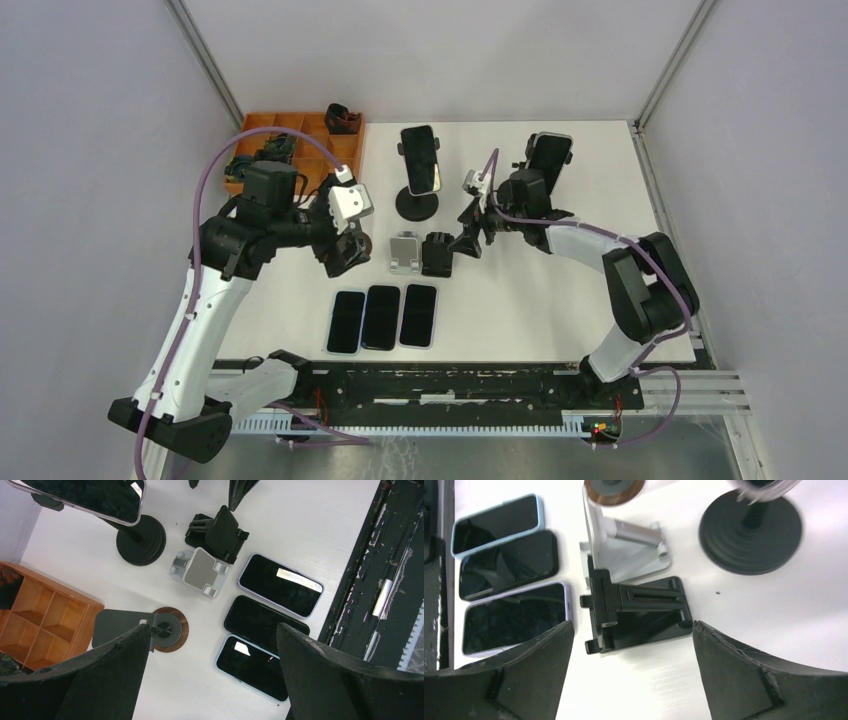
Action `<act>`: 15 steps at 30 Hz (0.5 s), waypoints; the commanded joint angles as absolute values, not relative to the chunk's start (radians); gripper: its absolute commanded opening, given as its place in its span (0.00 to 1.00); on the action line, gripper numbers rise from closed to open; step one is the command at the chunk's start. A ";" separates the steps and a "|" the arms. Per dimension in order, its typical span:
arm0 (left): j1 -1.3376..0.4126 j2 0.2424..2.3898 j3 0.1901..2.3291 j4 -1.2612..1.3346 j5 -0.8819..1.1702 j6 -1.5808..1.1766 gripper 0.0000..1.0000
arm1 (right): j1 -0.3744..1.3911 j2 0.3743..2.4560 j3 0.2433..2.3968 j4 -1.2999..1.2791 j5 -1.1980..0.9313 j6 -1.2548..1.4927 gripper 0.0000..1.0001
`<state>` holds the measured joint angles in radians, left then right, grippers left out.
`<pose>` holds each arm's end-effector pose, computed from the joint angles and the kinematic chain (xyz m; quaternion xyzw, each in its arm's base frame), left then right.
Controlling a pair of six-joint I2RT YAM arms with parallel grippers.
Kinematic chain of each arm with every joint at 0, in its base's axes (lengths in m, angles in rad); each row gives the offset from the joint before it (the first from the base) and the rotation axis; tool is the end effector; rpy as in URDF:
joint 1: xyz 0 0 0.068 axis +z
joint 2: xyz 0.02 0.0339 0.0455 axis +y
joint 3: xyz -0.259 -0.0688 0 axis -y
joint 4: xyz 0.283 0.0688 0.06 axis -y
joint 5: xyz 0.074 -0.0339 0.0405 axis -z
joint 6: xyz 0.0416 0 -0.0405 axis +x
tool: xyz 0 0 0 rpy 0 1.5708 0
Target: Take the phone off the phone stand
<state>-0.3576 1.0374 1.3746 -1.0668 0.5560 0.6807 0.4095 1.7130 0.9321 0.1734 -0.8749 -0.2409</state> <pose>0.1956 -0.0965 0.4139 0.5328 0.7065 -0.1841 0.4278 0.3383 0.1816 0.1558 -0.4424 0.6980 0.4094 0.3865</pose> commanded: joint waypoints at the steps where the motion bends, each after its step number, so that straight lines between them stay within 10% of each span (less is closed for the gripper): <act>1: -0.358 1.032 1.384 -0.994 0.583 0.674 1.00 | 0.406 1.570 0.928 0.169 -0.752 -0.171 0.98; 8: -0.357 1.095 1.472 -0.962 0.531 0.574 1.00 | 0.406 1.478 1.022 0.106 -0.726 -0.095 0.98; 15: -0.356 1.159 1.554 -1.029 0.504 0.511 1.00 | 0.403 1.718 1.582 -0.121 -0.622 0.059 0.98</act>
<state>-0.3576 1.1347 1.4788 -0.9997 0.5259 0.5804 0.4091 1.6363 1.3415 -0.0658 -0.6853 -0.0738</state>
